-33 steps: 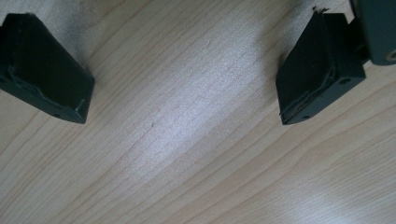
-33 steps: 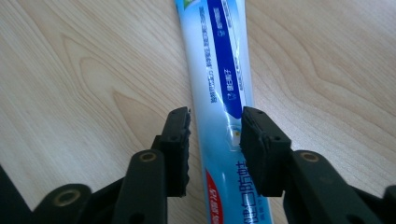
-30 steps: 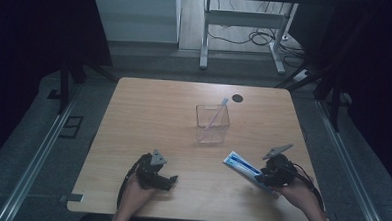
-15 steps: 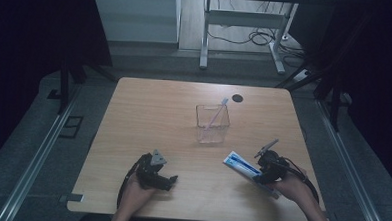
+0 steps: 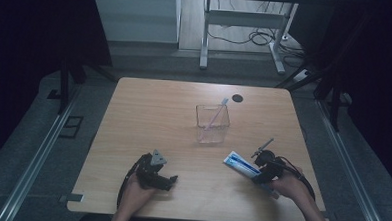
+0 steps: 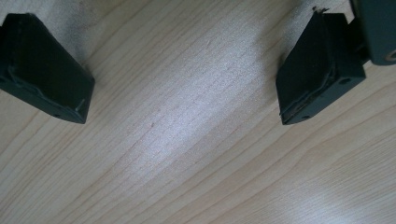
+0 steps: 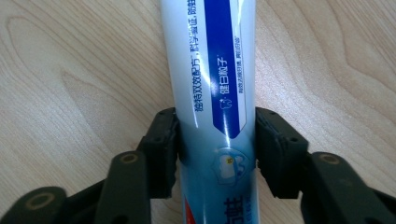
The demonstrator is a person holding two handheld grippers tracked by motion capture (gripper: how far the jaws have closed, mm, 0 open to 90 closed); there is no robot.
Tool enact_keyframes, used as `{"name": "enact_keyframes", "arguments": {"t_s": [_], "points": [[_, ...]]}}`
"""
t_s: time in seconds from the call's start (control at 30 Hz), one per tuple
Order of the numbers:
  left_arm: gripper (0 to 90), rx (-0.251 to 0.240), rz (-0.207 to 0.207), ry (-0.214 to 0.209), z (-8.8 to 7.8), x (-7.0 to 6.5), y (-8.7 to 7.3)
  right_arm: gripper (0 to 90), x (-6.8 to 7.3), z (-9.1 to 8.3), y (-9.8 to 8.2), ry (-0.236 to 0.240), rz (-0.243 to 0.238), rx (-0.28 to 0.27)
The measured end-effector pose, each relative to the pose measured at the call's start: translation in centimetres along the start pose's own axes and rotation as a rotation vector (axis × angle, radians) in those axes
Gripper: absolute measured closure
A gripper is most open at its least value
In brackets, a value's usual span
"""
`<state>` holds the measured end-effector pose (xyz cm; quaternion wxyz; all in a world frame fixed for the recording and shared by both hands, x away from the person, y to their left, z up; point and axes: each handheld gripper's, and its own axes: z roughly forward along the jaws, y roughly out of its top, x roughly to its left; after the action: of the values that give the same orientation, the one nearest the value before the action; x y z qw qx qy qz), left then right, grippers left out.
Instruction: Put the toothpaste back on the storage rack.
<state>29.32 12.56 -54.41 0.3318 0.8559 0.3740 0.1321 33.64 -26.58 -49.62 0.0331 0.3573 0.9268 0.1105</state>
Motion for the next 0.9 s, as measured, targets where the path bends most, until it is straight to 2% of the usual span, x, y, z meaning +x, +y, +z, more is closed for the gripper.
{"name": "enact_keyframes", "arguments": {"t_s": [0.13, 0.37, 0.63, 0.7, 0.73, 0.77, 0.9], "points": [[4.5, 0.0, 0.0, 0.0, 0.0, 0.0, 0.0, 67.7, -0.1, -0.5, 0.2, 0.005, 0.032, 0.013], [4.5, 0.0, 0.001, 0.0, 0.0, 0.0, 0.0, 72.6, 0.0, -0.8, 0.1, 0.016, 0.052, 0.007], [4.5, 0.0, 0.0, 0.0, 0.0, 0.0, 0.0, 73.4, -0.3, -1.0, -1.0, 0.032, 0.074, -0.055], [4.5, 0.0, 0.0, 0.0, 0.0, 0.0, 0.0, 73.5, -0.4, -1.3, -1.3, 0.037, 0.092, -0.089], [4.5, 0.0, 0.0, 0.0, 0.0, 0.0, 0.0, 73.5, -0.4, -1.3, -1.3, 0.037, 0.092, -0.089], [4.5, 0.0, 0.0, 0.0, 0.0, 0.0, 0.0, 73.5, -0.6, -1.6, -1.4, 0.04, 0.096, -0.116], [4.5, 0.0, 0.0, 0.0, 0.0, 0.0, 0.0, 73.5, -0.8, -2.0, -1.6, 0.047, 0.105, -0.157]]}}
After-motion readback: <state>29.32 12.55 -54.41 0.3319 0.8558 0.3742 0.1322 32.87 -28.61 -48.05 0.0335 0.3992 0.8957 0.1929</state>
